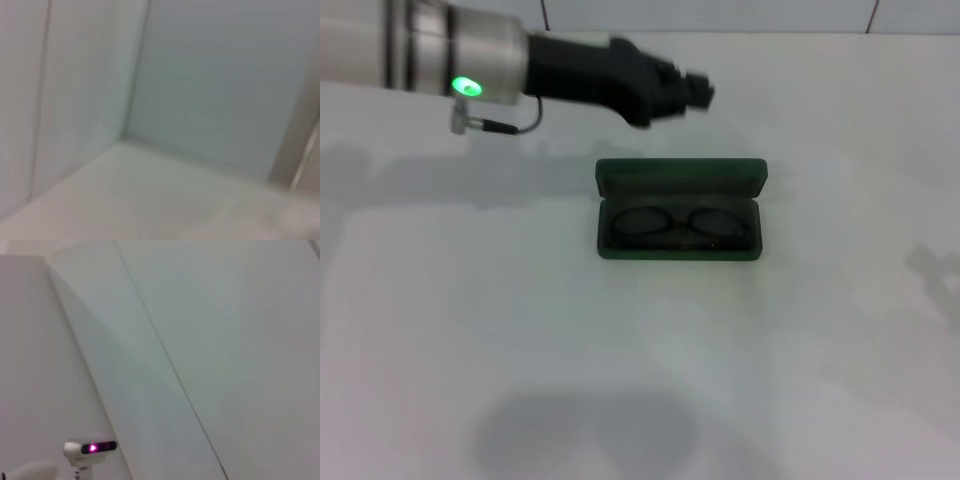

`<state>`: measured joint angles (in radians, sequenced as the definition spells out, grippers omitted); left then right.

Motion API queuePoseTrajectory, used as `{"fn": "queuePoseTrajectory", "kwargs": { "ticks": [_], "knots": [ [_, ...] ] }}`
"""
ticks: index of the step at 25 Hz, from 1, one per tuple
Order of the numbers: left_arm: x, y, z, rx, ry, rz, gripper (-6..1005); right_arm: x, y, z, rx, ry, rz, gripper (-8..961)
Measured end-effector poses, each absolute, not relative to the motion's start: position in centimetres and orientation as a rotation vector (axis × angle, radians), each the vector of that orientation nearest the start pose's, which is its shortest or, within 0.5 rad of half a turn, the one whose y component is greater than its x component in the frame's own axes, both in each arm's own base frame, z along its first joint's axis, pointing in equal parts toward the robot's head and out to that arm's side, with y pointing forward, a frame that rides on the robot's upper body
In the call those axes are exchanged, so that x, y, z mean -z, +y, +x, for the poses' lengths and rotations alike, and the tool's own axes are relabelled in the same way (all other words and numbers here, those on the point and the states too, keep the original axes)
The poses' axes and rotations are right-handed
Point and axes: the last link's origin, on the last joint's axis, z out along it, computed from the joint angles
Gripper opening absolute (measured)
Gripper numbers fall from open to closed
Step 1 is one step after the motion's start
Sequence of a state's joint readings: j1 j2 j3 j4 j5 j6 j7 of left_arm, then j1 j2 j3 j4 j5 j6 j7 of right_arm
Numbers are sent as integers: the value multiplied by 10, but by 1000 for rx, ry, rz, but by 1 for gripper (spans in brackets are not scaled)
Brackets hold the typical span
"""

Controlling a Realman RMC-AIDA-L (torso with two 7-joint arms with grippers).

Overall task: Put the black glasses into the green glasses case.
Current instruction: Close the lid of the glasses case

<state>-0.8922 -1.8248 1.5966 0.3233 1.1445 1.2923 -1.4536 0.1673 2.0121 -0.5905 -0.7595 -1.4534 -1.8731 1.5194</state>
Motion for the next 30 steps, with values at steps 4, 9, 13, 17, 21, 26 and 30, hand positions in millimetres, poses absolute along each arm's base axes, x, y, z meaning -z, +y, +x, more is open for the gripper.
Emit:
{"fn": "queuePoseTrajectory", "kwargs": {
  "ticks": [4,9,13,17,21,26,30],
  "knots": [
    [37,421,-168,363,-516,-2901,132,-104,238,315,-1273,763,-2229,113],
    [54,423,-169,218,-515,-2886,138,-96,245,316,-1235,797,-2253,113],
    [54,424,-171,212,-519,-2875,138,-91,253,313,-1236,809,-2267,114],
    [54,424,-174,209,-523,-2867,139,-88,260,310,-1223,805,-2289,114],
    [55,423,-176,196,-528,-2871,140,-87,264,309,-1218,805,-2287,113],
    [59,414,-176,181,-533,-2923,141,-85,266,310,-1202,816,-2283,113],
    [61,406,-178,140,-531,-2977,141,-81,268,309,-1213,825,-2284,113]
  ]
}}
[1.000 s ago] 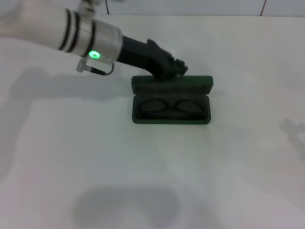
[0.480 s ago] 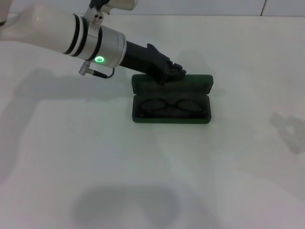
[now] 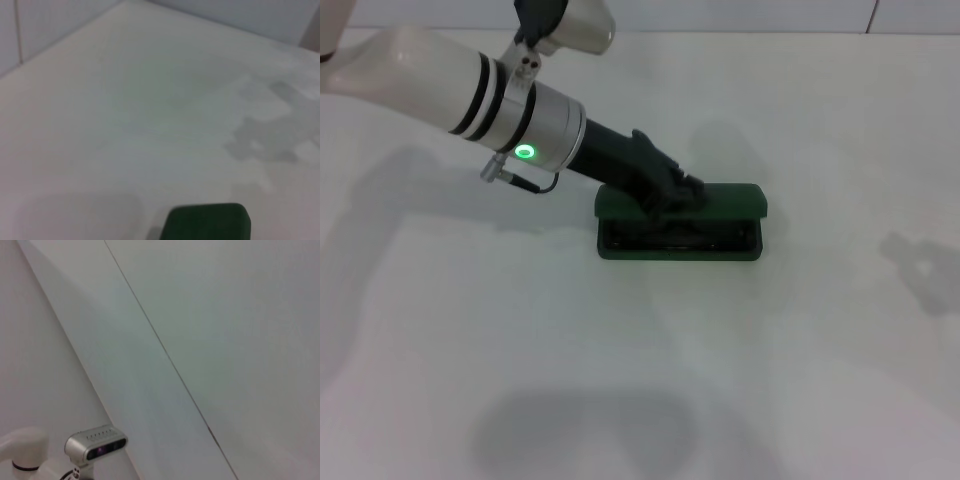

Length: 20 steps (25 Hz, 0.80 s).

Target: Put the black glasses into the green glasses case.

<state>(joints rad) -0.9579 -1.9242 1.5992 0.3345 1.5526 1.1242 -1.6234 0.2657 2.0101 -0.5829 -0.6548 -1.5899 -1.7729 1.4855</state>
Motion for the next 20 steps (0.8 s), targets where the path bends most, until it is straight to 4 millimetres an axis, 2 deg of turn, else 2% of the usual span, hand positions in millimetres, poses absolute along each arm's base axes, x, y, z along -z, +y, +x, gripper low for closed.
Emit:
{"fn": "queuePoseTrajectory", "kwargs": {
  "ticks": [9,13,17,20],
  "knots": [
    [78,391,-183,72,-514,-3037,143,-79,270,305,-1227,817,-2302,114],
    [82,385,-173,123,-449,-3063,144,-78,268,304,-1234,814,-2320,114],
    [68,373,-149,349,-419,-3092,144,-76,259,301,-1219,771,-2410,114],
    [35,358,-144,597,-488,-3095,145,-61,260,286,-1195,686,-2570,127]
  ]
}}
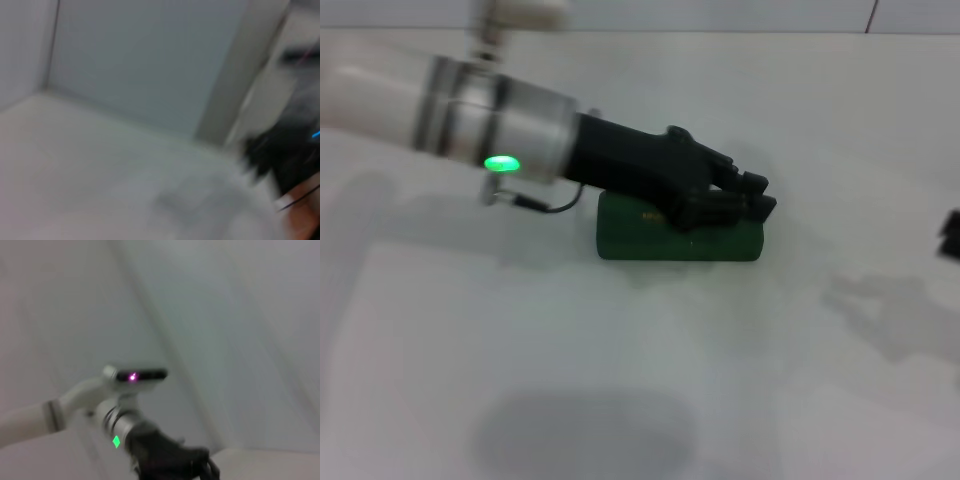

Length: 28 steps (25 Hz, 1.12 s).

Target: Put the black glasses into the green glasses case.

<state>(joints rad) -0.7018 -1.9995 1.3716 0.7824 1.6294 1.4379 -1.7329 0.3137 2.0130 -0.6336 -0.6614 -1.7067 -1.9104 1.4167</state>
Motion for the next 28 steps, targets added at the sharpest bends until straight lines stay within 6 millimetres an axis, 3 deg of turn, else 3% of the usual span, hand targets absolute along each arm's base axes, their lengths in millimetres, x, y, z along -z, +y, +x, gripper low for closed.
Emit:
{"fn": "queuePoseTrajectory", "kwargs": {
  "ticks": [3,5,7,11,15,20,28],
  "knots": [
    [3,326,-151,923,-370,-3153,215,-48,260,268,-1227,583,-2706,166],
    [-13,310,-163,1101,-223,-3105,286,-43,261,256,-1263,530,-2763,228],
    [-26,297,-179,1198,-189,-3031,356,-38,263,243,-1308,466,-2825,290],
    [-38,280,-206,1189,-220,-3002,478,-29,273,220,-1305,353,-2907,432],
    [-35,270,-225,1167,-233,-2983,600,-23,285,206,-1261,295,-2952,591],
    [-27,263,-242,1209,-240,-2916,619,-18,292,195,-1238,253,-2985,739],
    [-26,259,-248,1211,-254,-2896,619,-9,296,189,-1200,246,-3022,739]
  ]
}}
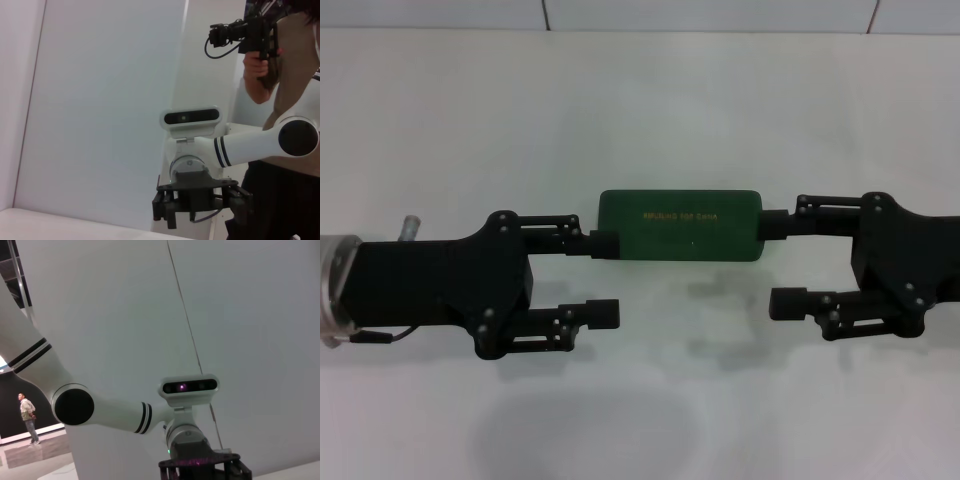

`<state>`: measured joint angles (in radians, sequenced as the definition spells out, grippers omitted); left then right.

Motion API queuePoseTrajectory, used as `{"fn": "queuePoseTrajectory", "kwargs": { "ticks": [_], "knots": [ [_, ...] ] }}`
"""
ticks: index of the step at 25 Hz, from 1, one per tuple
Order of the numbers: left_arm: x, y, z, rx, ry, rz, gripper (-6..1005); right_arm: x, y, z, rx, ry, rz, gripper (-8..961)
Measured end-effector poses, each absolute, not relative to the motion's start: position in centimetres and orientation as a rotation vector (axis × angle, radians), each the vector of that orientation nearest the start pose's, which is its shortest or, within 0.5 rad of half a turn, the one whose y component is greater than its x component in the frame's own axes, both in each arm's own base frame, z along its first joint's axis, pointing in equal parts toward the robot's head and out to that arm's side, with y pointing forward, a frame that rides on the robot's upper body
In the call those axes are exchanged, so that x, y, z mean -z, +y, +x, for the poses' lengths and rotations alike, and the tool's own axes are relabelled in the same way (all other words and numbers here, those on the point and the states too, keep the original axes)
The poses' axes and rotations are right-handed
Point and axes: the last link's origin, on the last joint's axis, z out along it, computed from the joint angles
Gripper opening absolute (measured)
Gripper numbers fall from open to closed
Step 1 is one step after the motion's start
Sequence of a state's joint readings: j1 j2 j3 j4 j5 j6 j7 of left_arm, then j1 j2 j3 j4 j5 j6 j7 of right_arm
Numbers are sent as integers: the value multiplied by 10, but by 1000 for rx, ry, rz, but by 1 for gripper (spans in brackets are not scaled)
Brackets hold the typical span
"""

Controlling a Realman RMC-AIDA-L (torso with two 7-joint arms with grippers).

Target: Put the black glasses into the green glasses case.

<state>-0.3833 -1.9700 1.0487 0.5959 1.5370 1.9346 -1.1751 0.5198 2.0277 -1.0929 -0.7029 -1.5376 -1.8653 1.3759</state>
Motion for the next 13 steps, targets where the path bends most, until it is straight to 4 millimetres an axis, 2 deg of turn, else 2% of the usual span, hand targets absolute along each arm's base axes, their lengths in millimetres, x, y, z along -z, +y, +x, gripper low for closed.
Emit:
{"fn": "queuePoseTrajectory", "kwargs": {
  "ticks": [13],
  "knots": [
    [-31,256,-256,1182,-271,-2893,619,4,297,174,-1237,223,-3032,739]
  ]
}}
